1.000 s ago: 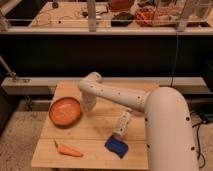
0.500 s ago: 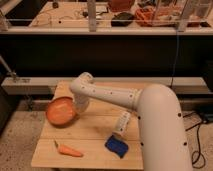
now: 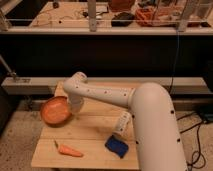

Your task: Push the ceramic bowl across the table

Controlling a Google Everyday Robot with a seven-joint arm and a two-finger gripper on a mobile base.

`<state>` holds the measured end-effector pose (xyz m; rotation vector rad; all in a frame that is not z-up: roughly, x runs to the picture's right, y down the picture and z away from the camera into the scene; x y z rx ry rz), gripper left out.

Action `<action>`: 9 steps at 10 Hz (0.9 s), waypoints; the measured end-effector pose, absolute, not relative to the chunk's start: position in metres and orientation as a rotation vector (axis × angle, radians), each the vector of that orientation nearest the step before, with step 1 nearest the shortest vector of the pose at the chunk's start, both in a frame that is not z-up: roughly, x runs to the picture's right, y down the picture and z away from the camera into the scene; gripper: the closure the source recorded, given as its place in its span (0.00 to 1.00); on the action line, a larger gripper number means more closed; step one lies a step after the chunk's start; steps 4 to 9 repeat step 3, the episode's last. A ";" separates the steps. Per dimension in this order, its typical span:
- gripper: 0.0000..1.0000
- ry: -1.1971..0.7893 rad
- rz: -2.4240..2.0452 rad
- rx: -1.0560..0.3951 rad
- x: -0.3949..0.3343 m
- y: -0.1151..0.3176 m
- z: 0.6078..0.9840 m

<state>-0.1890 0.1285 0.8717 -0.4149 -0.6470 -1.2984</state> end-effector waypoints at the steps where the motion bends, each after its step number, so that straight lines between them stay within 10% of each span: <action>1: 1.00 -0.658 -1.299 -0.412 -0.191 0.128 0.872; 9: 1.00 -0.668 -1.303 -0.411 -0.190 0.128 0.873</action>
